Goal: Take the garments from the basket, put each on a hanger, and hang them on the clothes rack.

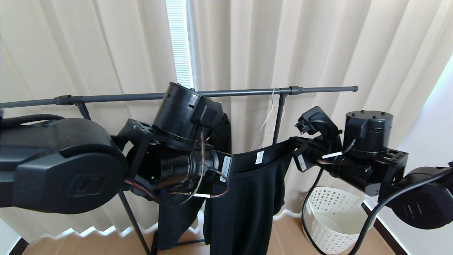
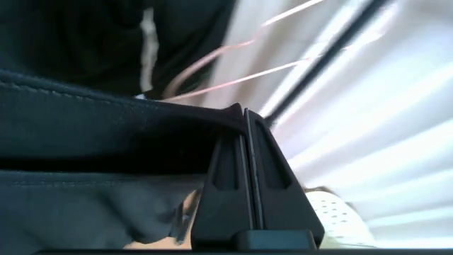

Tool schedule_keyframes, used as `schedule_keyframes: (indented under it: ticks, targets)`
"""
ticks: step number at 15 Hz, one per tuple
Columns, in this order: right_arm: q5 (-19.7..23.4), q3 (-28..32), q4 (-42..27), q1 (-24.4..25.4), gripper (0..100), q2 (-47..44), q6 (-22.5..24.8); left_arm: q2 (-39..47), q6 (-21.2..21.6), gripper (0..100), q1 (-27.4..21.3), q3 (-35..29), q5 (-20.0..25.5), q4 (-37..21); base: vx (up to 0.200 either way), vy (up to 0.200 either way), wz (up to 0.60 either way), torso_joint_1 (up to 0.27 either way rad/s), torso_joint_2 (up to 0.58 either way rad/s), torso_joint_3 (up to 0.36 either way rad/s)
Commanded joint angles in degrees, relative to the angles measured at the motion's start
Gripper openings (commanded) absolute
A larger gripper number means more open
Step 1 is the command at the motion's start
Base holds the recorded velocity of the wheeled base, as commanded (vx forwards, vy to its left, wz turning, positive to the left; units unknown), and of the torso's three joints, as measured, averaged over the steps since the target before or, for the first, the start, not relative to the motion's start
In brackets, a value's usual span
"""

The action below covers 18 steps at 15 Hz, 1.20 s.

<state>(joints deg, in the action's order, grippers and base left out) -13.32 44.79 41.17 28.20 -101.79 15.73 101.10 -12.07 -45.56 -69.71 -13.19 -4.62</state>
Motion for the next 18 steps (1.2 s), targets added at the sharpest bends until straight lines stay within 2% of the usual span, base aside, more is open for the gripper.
schedule_keyframes:
  ticks: [1,2,3,6,8,9,10,12,15,18]
  targets:
    - [-0.83,-1.11,0.05,-0.95,0,5.2,1.41,4.02,0.2,0,0.56,-0.17,0.01,1.1,0.0,0.0,0.0,0.0,0.0,0.0]
    - [-0.91,-1.81,0.23,-0.86,0,6.52,2.99,4.99,0.64,0,0.64,-0.17,0.01,3.04,0.0,0.0,0.0,0.0,0.0,0.0]
    - [-0.91,-1.81,0.23,-0.86,0,6.52,3.08,4.99,0.73,100,0.64,-0.17,0.01,3.04,0.0,0.0,0.0,0.0,0.0,0.0]
    - [-1.0,-1.9,0.23,-2.71,0,7.84,3.96,5.16,0.91,100,0.64,0.18,0.18,3.83,0.0,0.0,0.0,0.0,0.0,0.0]
    - [-1.44,-1.99,0.32,-5.43,0,7.84,6.51,3.67,0.99,100,0.64,0.98,3.79,3.74,0.0,0.0,0.0,0.0,0.0,0.0]
    - [-1.44,-1.99,0.32,-5.43,0,7.84,6.51,3.67,0.99,100,0.64,0.98,3.79,3.74,0.0,0.0,0.0,0.0,0.0,0.0]
    - [-1.44,-2.16,0.32,-7.1,0,7.92,7.74,1.12,1.43,100,0.64,2.82,9.24,3.65,0.0,0.0,0.0,0.0,0.0,0.0]
    - [-1.44,-2.25,0.32,-8.42,0,7.84,9.06,-2.31,1.52,100,0.73,4.67,16.62,3.83,0.0,0.0,0.0,0.0,0.0,0.0]
    - [-1.35,-2.16,0.32,-10.0,0,8.45,9.41,-2.66,2.58,100,1.96,6.16,17.58,3.83,0.0,0.0,0.0,0.0,0.0,0.0]
    - [-1.27,-2.16,0.32,-11.67,0,8.72,10.47,-2.31,7.76,100,2.31,9.76,16.62,6.29,0.0,0.0,0.0,0.0,0.0,0.0]
